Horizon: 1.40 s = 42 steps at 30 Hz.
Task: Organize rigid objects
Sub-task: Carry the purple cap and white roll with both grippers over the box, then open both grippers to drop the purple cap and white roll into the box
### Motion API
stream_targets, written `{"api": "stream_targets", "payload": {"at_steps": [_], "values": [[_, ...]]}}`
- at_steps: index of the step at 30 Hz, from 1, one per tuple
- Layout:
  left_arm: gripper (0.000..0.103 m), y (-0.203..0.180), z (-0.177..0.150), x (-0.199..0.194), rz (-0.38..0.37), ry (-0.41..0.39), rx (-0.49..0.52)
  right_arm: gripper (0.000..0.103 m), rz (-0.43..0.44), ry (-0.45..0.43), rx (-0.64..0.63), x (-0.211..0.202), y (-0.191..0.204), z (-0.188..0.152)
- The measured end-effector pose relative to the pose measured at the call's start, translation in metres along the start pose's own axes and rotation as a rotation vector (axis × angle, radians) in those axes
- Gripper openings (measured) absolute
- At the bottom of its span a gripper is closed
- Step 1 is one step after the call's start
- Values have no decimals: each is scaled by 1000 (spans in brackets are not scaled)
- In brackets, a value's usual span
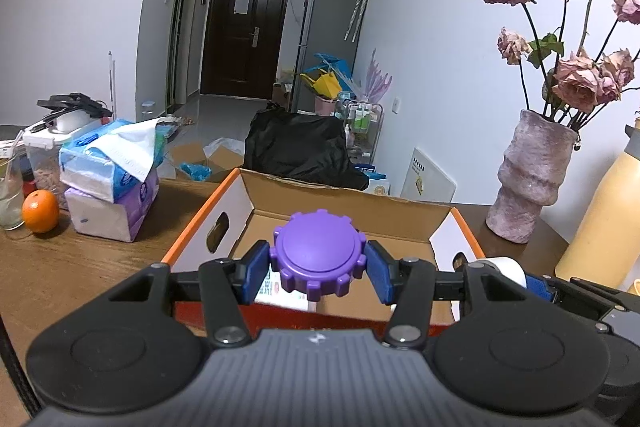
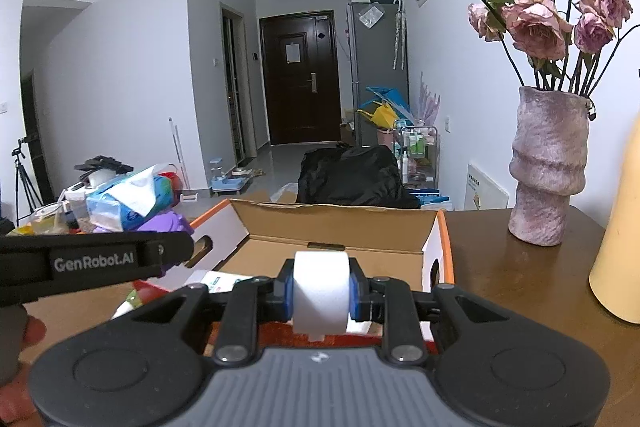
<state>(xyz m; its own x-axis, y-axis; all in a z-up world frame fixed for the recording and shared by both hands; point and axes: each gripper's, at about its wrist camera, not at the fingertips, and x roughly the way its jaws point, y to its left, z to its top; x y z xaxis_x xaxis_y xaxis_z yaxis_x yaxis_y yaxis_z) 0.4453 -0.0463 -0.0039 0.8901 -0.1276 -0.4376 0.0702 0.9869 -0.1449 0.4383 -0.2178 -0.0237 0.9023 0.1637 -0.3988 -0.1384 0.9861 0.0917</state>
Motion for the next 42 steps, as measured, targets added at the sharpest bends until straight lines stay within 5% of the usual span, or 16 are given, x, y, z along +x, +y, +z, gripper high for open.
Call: {"api": "stream_targets", "payload": {"at_steps": [42], "values": [[54, -10, 17, 120, 45, 56, 113, 24, -49, 120, -39, 115, -32, 17]]}}
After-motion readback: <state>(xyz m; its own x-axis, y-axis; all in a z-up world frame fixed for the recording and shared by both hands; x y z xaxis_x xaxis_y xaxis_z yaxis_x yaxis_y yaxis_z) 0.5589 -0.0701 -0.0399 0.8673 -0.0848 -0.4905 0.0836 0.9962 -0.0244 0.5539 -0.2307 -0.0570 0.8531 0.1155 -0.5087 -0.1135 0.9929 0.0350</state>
